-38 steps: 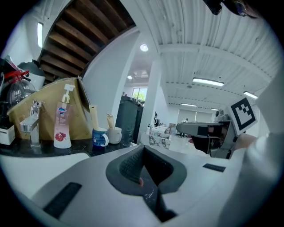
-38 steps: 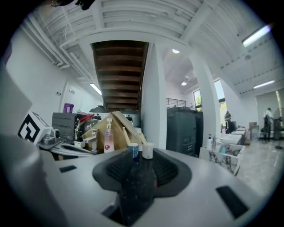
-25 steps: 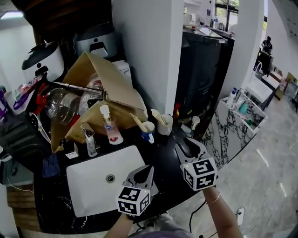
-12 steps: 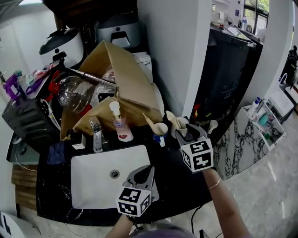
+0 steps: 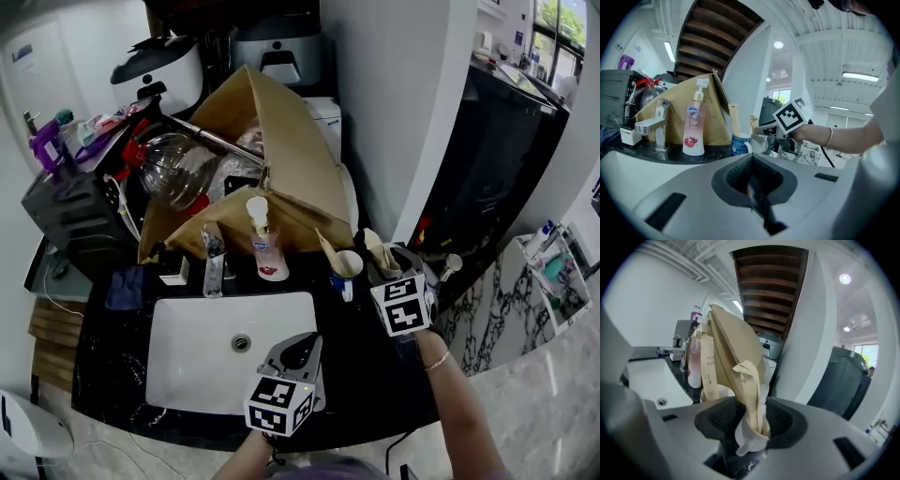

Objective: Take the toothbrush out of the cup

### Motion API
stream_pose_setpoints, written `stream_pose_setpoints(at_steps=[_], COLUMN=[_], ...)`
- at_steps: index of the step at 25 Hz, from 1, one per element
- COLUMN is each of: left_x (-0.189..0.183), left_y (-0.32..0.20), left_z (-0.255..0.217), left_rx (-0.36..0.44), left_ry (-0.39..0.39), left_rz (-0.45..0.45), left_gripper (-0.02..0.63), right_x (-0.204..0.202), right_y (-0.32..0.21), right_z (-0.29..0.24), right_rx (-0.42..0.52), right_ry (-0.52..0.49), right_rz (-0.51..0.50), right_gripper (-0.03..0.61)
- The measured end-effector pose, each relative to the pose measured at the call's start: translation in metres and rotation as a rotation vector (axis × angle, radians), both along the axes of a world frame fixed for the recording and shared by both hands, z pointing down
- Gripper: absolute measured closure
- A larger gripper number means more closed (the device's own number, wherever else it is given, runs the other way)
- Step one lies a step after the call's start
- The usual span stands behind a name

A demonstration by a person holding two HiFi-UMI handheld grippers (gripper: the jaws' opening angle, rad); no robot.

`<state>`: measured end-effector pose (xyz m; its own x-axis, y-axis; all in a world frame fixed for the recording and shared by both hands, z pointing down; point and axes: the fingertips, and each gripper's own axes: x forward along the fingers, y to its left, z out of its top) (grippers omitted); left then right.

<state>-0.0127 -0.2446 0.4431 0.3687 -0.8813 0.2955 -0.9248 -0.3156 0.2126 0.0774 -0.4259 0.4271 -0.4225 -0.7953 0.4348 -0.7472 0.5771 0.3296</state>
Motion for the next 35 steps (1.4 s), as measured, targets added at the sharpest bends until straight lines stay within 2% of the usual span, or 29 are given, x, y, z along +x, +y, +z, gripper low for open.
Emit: stream_pose_setpoints(at_steps=[4, 15, 26, 35], left_x=[0.001, 0.002, -0.003, -0.008], left_y=[-0.006, -0.010, -0.011, 0.002], left_z=[-0.002, -0.004, -0.014, -0.022], left_rx=[0.005, 0.004, 0.039, 0.065], left_ry=[-0.005, -0.003, 0.021, 0.046], left_rz=[-0.006, -0.004, 0.002, 0.038], left_gripper=[0.614, 0.614, 0.614, 0.614], right_x=[-0.005, 0.001, 0.010, 0.028], right_y=[-0.006, -0.011, 0.026, 0.091], right_z=[0.007, -0.002, -0.078, -0.138], right_rx=[0.017, 0.093, 0.319, 0.436], right_ry=[0.053, 0.050, -0.057, -0.133], right_rz=[-0.012, 0.042, 0.095, 0.123], right_gripper=[0.395, 0.492, 0.511, 0.514])
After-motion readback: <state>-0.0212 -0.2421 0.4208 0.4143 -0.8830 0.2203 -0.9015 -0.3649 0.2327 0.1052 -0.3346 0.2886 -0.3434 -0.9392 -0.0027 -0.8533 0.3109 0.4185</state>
